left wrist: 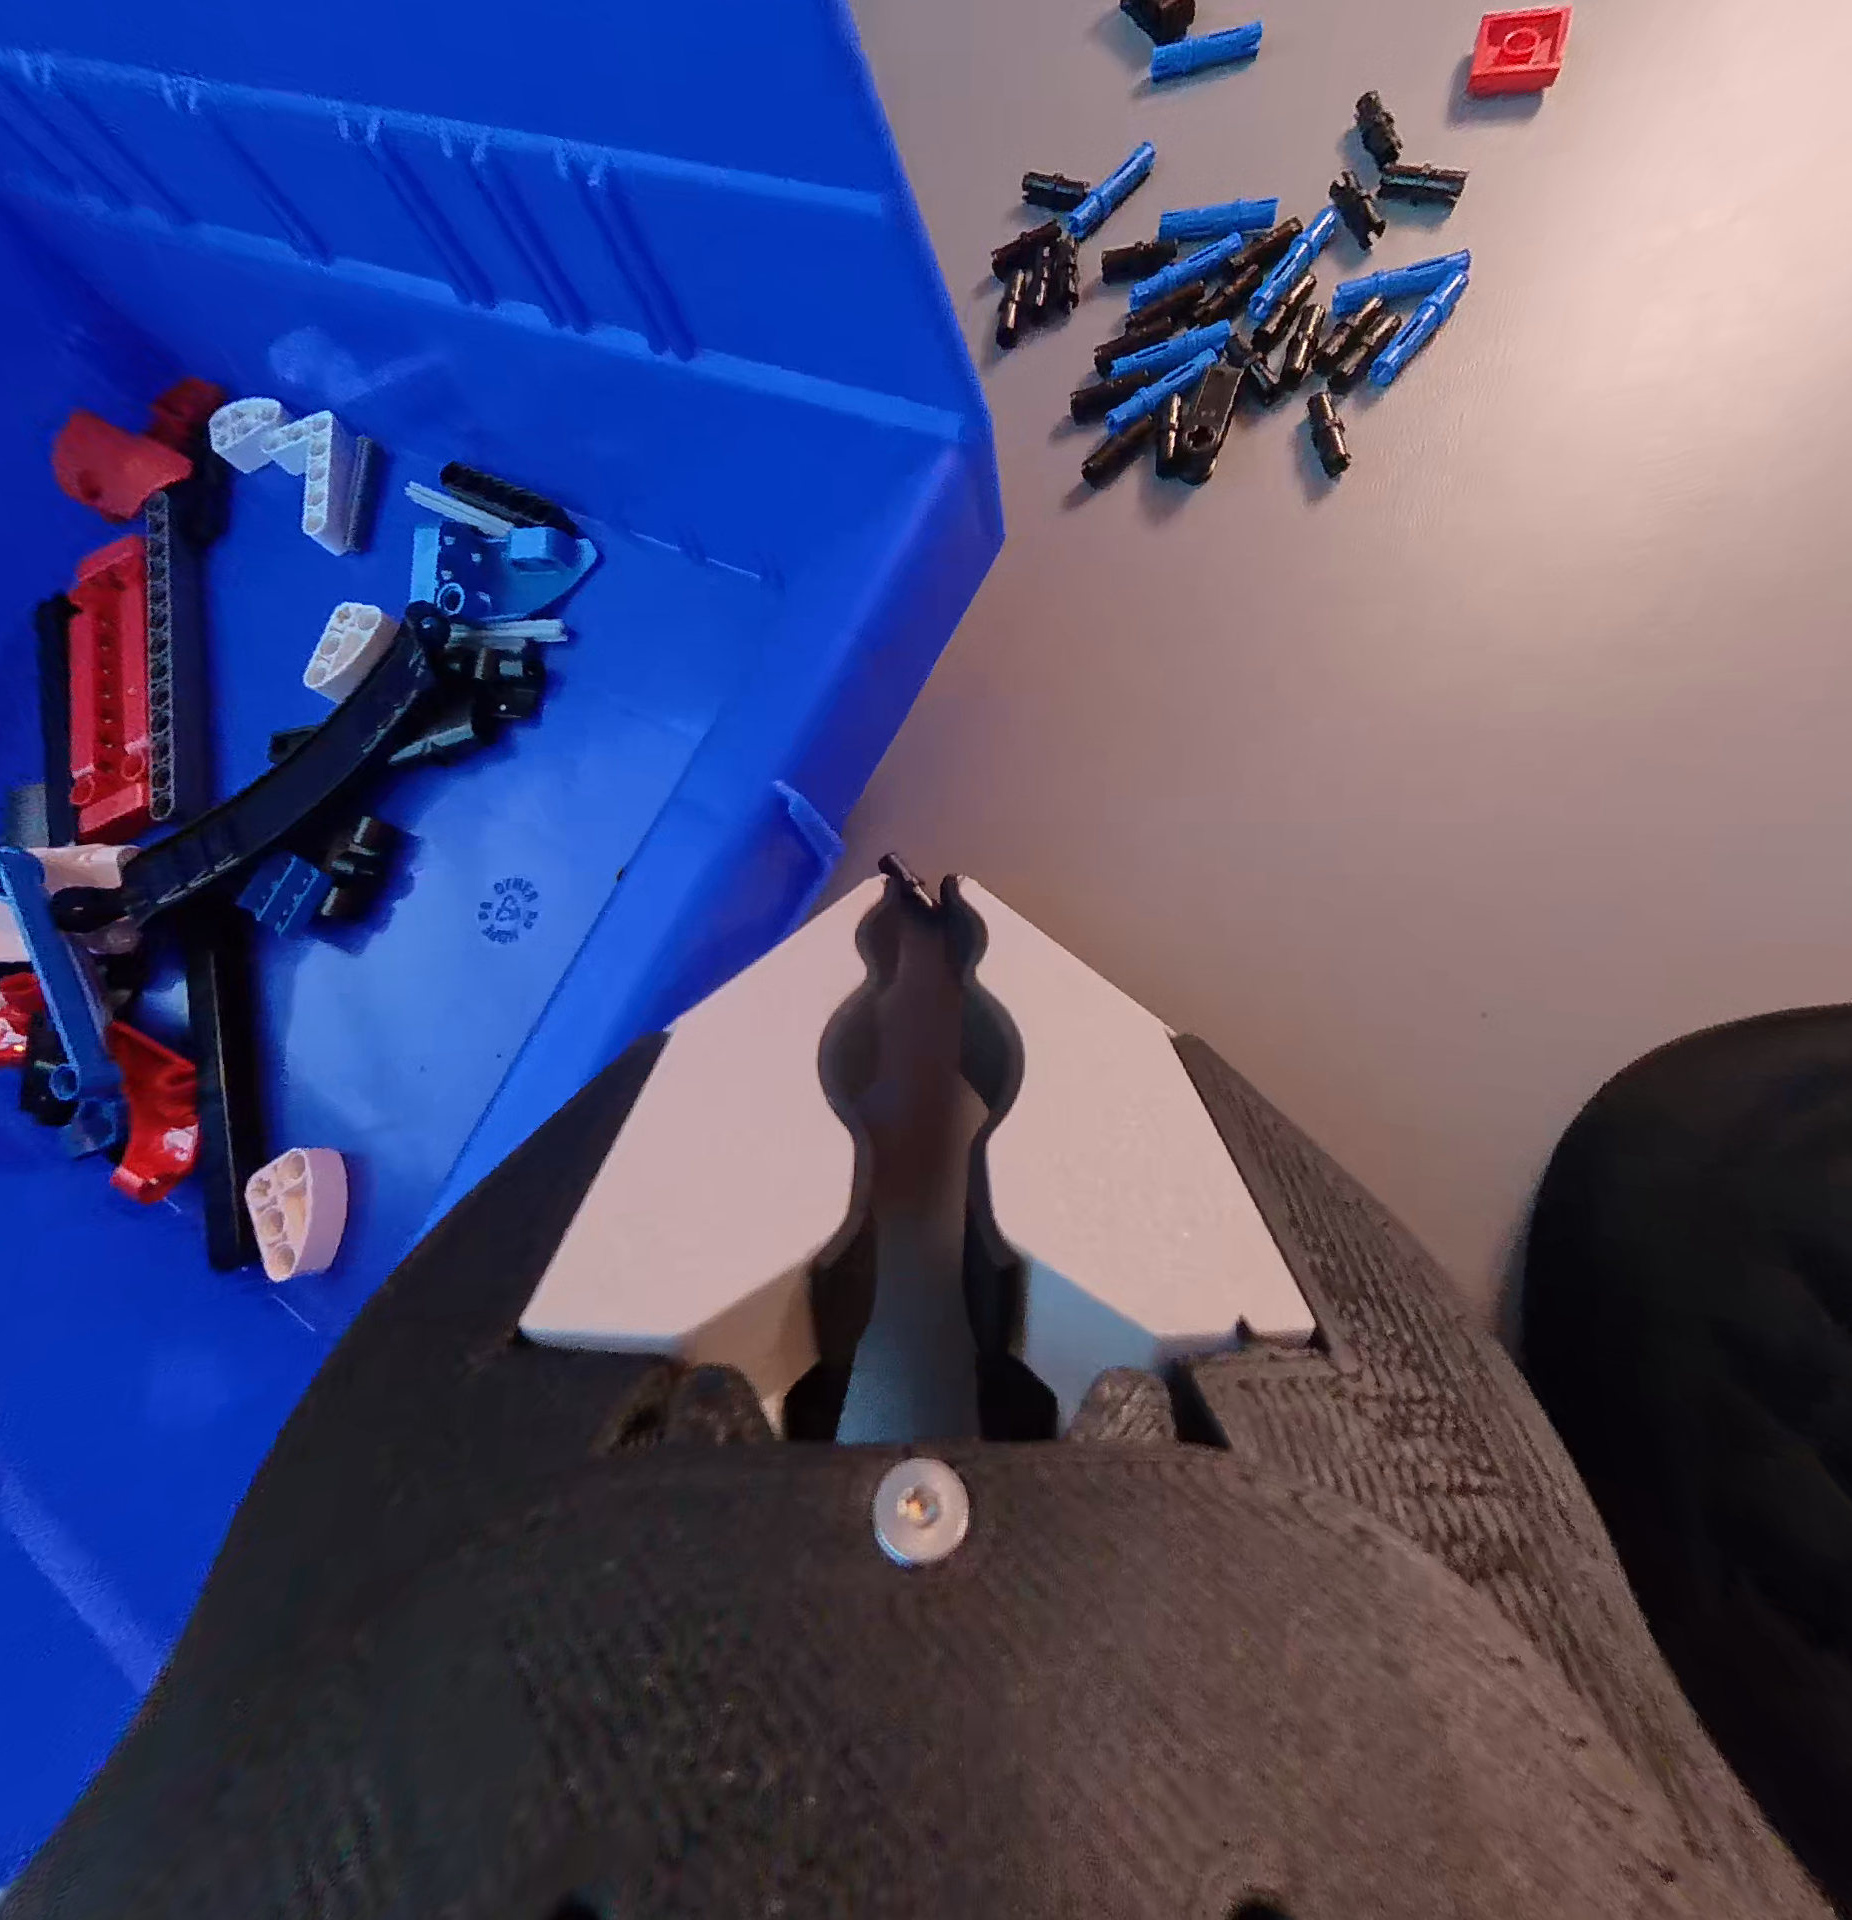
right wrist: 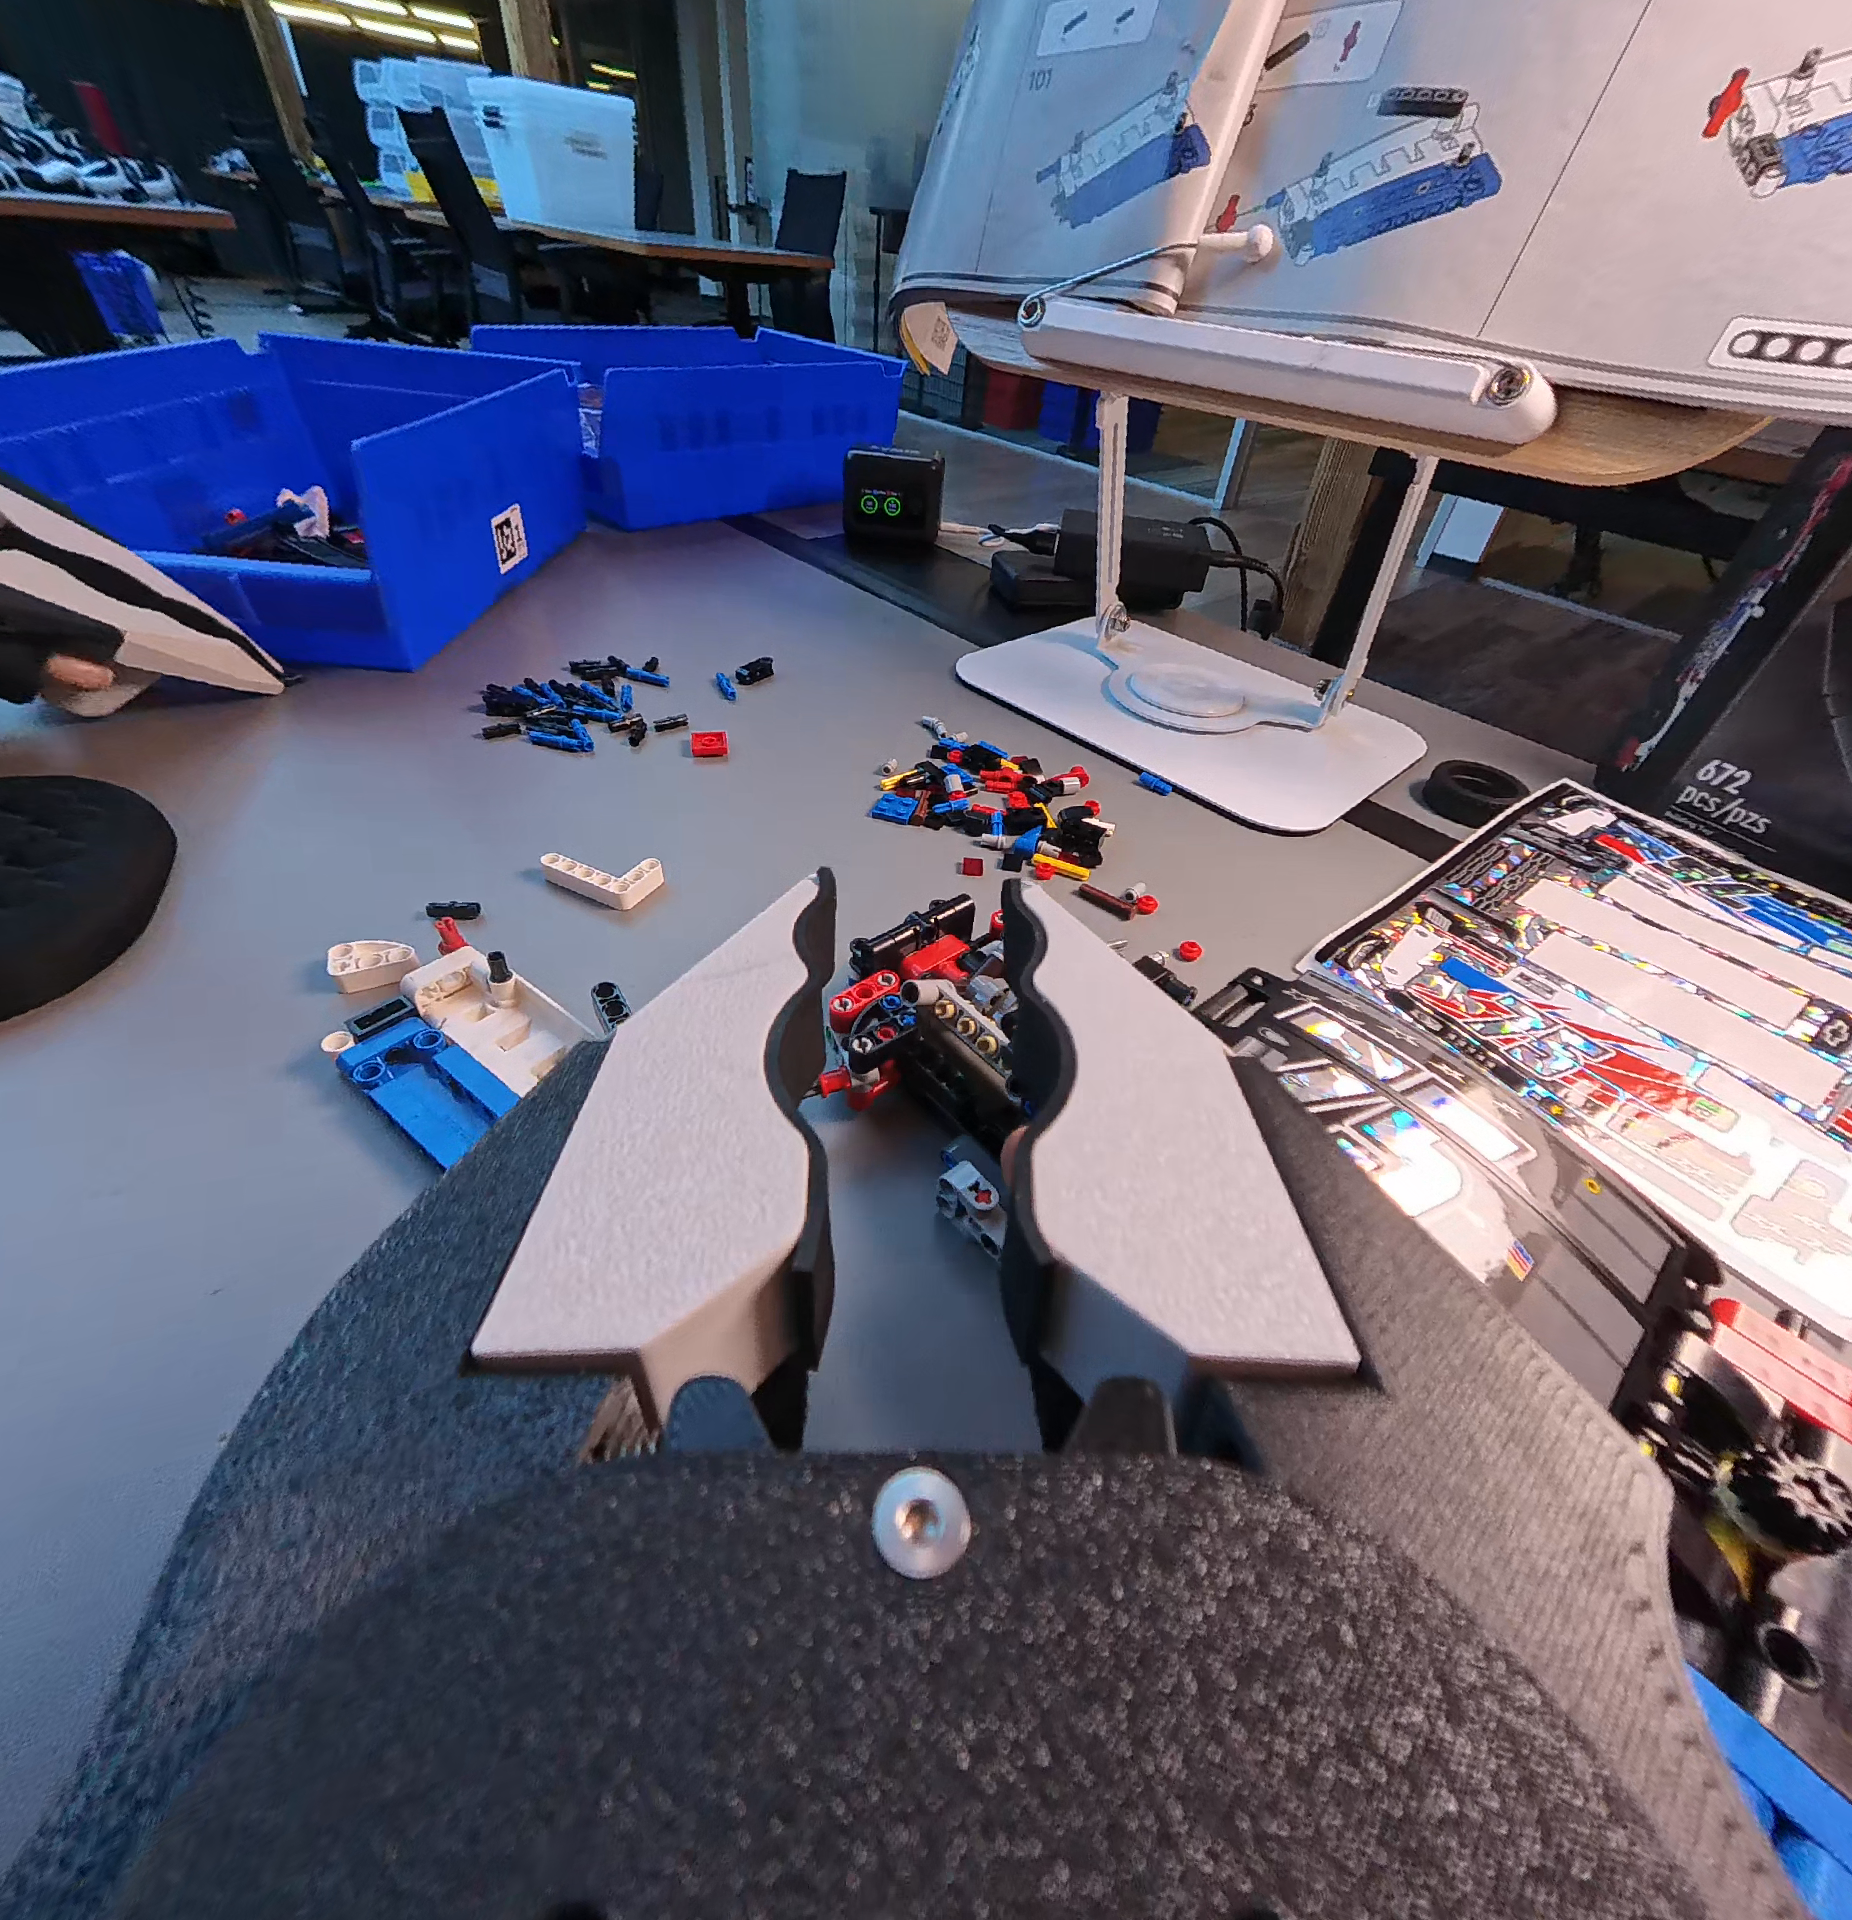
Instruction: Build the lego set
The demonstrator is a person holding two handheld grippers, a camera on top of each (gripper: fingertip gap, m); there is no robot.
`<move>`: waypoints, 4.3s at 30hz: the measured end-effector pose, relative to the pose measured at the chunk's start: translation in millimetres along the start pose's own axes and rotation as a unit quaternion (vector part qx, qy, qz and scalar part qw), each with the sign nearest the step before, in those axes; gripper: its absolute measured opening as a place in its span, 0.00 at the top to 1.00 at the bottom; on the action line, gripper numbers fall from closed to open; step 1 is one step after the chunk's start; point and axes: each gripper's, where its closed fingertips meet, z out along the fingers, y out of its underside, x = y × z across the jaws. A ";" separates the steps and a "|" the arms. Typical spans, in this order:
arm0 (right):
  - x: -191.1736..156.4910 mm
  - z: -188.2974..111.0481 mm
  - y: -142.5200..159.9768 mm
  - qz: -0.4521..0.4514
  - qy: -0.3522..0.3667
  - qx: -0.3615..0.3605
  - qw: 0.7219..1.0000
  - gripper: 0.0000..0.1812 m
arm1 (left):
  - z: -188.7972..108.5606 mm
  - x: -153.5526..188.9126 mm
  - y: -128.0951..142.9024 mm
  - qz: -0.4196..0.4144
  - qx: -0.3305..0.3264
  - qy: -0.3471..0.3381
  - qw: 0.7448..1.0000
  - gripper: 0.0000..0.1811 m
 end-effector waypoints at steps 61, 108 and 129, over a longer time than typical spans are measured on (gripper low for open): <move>-119.8 -5.9 -19.4 -0.052 -0.239 0.024 0.969 0.99 | -58.1 205.6 -109.6 0.237 0.181 0.415 0.860 0.92; -95.5 0.2 4.2 -0.035 -0.201 -0.026 0.979 0.98 | -57.0 299.6 -45.4 0.399 0.065 0.521 0.752 0.89; -107.5 1.1 13.4 -0.049 -0.226 -0.044 0.972 0.98 | -57.0 293.8 -41.6 0.400 0.073 0.503 0.762 0.99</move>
